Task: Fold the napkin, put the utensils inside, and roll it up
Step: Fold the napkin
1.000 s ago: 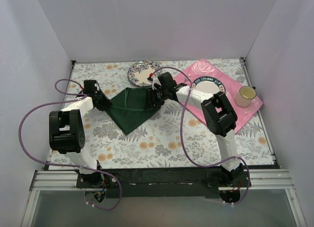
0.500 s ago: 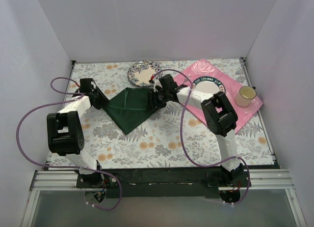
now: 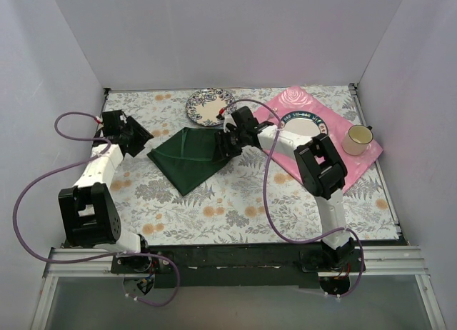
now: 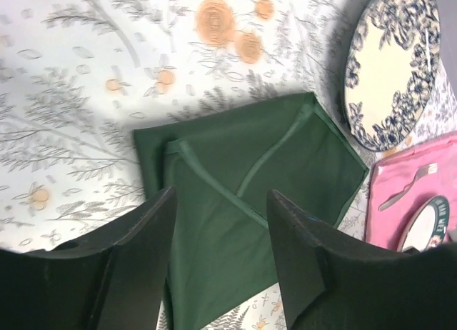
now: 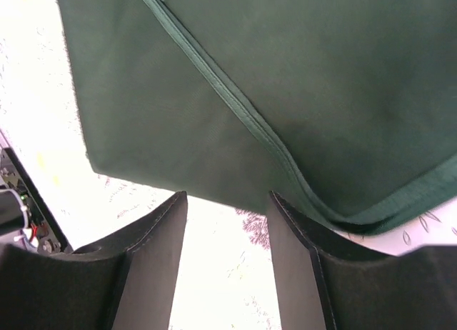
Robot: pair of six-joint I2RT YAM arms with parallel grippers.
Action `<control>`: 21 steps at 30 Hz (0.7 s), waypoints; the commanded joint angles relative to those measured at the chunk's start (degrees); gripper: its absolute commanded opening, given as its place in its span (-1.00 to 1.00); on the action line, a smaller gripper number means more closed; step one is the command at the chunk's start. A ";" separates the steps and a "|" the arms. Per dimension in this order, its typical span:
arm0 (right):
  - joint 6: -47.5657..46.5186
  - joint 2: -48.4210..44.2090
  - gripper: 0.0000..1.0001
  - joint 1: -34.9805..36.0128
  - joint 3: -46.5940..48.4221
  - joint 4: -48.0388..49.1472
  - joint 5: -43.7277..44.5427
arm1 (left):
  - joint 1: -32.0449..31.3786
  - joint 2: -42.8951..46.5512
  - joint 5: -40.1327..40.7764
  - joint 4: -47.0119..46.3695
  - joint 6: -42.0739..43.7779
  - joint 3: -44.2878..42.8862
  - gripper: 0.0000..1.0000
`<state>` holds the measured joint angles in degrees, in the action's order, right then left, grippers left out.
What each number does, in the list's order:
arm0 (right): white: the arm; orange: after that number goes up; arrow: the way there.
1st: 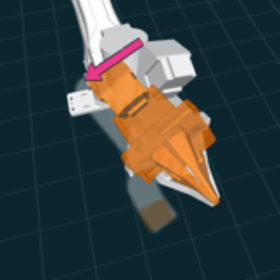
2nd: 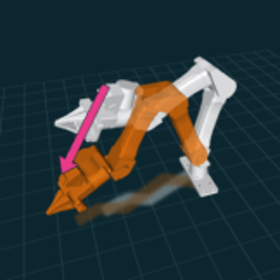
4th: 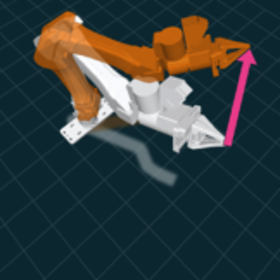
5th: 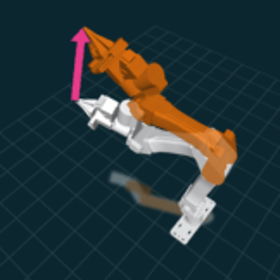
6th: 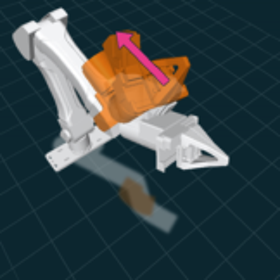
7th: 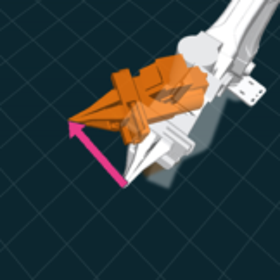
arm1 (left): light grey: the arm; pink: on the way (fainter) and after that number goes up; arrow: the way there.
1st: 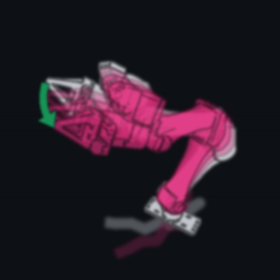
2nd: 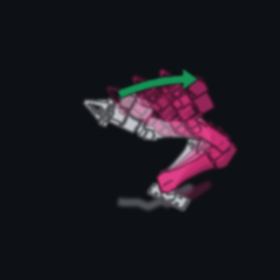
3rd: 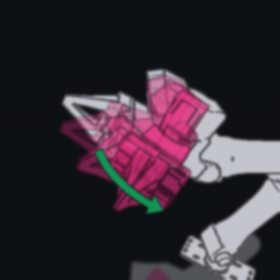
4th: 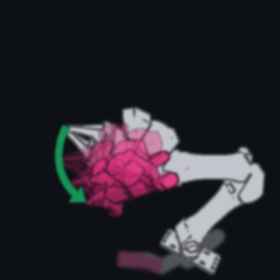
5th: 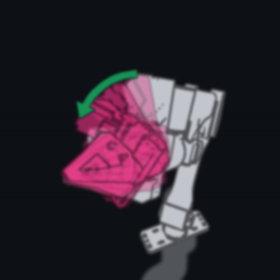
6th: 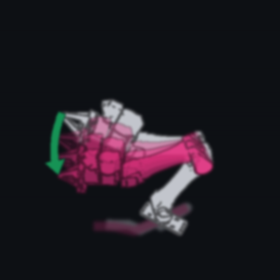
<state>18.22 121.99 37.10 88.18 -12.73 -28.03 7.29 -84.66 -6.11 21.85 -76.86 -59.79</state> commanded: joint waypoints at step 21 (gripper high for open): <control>-9.52 -12.03 0.71 18.18 8.78 -13.64 36.02 | 10.11 2.40 -15.50 -9.19 -10.86 18.39 0.17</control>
<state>6.28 116.33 57.41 99.29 -27.00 2.07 17.50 -80.75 -18.55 14.35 -90.80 -42.76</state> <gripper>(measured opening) 0.859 0.587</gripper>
